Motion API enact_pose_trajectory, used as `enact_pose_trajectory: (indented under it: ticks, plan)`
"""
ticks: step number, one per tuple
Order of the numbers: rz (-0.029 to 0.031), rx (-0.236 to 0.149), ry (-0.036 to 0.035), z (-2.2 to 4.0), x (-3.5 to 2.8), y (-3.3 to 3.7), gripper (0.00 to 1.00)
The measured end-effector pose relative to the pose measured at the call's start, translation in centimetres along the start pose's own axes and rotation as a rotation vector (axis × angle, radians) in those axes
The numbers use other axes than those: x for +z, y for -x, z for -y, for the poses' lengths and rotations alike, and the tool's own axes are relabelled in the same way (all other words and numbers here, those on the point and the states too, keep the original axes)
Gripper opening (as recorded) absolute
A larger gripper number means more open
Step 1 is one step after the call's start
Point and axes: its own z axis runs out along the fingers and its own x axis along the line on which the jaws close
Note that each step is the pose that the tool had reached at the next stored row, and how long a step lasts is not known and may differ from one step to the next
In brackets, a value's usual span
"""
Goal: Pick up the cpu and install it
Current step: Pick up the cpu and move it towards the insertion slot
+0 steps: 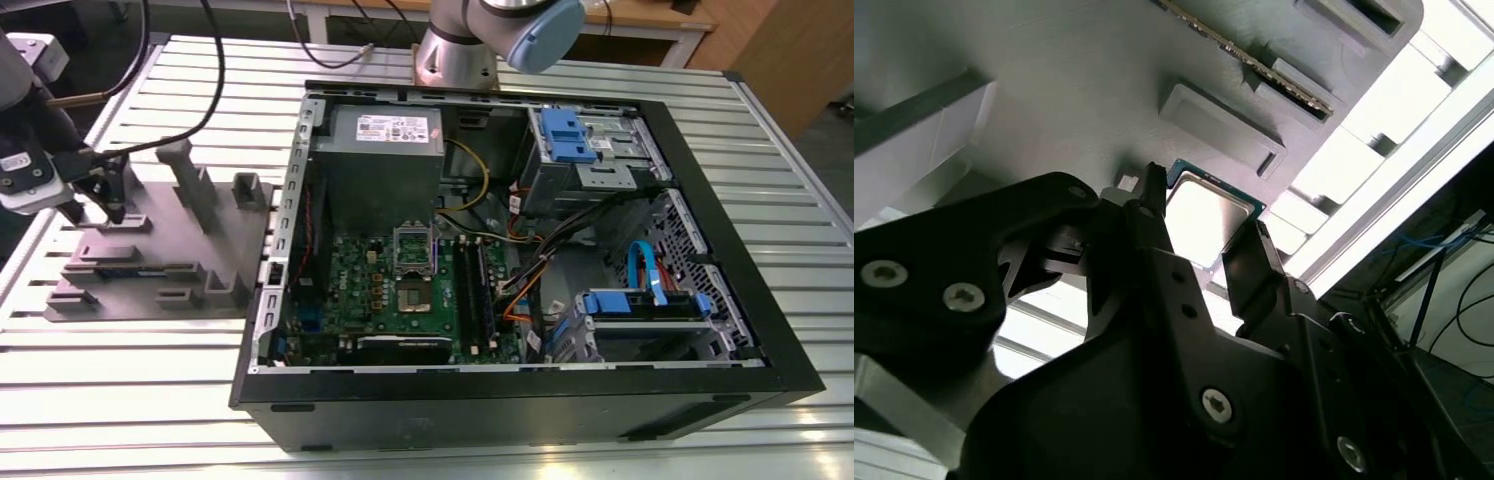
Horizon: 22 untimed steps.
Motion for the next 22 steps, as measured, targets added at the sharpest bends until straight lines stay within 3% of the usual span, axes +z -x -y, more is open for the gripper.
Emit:
enact_pose_trajectory:
  ticks: [10,22]
  plan:
    - [0.0001,0.000,0.0000,-0.07,-1.12,-0.01,0.47]
    - [-0.0003,0.000,-0.0002,-0.09,-1.36,-0.02,0.47]
